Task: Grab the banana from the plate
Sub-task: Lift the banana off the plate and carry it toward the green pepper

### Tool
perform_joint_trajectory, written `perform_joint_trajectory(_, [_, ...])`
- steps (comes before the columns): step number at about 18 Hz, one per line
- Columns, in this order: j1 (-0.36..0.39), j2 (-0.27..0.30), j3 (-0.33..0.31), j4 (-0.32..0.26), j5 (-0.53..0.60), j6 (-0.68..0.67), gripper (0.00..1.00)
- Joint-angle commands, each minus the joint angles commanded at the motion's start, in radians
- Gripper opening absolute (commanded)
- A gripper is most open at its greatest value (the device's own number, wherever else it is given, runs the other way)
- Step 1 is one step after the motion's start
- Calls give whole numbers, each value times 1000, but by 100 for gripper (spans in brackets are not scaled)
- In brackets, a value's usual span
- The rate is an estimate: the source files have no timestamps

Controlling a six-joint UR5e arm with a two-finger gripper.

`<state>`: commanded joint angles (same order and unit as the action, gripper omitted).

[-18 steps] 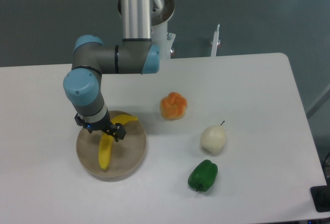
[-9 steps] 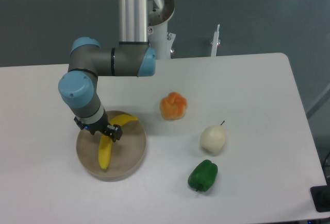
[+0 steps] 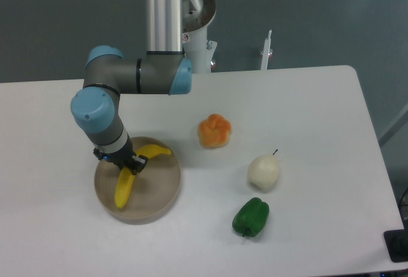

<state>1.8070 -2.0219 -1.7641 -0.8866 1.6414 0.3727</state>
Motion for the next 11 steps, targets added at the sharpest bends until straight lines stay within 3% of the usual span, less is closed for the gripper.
perform_joint_trajectory(5, [72,81,9,-12,6,136,28])
perform_joint_trajectory(8, [169,127,15,-17,8,250,28])
perform_joint_trajectory(11, [245,134,46,-20,9,353,28])
